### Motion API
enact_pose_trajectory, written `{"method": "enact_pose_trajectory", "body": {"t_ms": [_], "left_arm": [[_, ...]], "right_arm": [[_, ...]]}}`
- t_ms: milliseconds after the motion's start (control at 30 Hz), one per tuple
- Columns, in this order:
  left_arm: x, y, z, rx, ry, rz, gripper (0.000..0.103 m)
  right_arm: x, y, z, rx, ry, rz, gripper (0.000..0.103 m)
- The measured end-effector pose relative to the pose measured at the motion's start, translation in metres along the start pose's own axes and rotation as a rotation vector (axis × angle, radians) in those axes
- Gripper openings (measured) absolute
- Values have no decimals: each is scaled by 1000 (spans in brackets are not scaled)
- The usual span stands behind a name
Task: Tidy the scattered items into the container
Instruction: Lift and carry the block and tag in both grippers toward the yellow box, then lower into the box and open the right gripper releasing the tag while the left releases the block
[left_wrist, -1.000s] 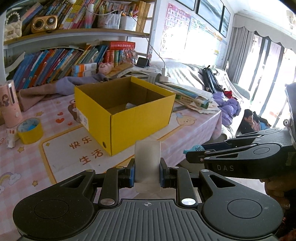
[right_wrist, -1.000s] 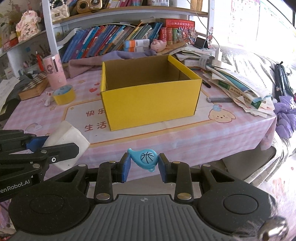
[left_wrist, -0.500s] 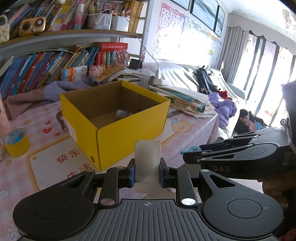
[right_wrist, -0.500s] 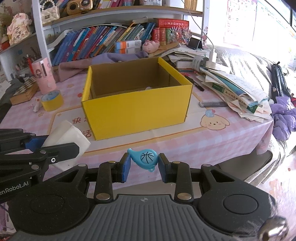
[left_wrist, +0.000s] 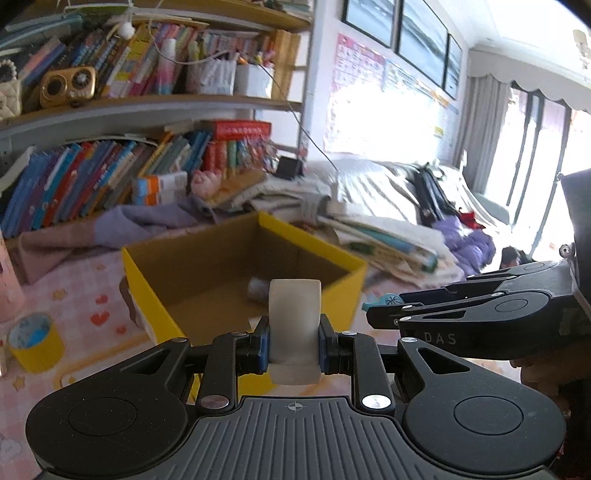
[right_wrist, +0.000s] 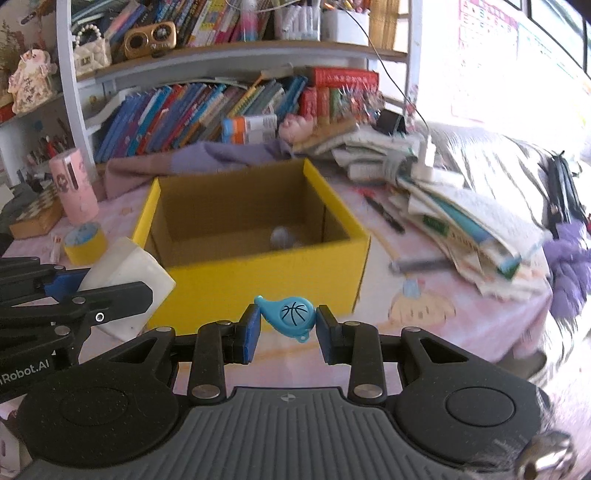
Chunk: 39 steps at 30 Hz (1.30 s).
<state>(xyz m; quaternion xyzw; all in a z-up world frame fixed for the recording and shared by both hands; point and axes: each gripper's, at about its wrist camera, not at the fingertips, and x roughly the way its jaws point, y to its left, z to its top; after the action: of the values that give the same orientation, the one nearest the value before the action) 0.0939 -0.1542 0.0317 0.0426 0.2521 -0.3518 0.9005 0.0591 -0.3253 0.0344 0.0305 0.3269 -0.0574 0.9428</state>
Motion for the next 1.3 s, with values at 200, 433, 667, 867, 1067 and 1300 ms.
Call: {"method": "enact_pose_trajectory", "body": {"t_ms": [200,433,667,867,1067,1300], "left_arm": [[30,5,16,-27,5,71,23],[58,11,27,-66,31,160,23],[90,20,28,-92,106,235,23],[113,21,22,-87,184,276,23],[124,24,15,-109,236,298,23],[130,23,15,-121,248,319,23]], "right_arm": [[31,-17,33,-45,-19,54,30],[76,-28,61,-106,17,141,30],[124,-27,76,-188,77,226,30],[161,-24,77,-245,153,280,30],[188,-18,70,-319,254,336,30],[199,-17,69,-345,287,380,30]]}}
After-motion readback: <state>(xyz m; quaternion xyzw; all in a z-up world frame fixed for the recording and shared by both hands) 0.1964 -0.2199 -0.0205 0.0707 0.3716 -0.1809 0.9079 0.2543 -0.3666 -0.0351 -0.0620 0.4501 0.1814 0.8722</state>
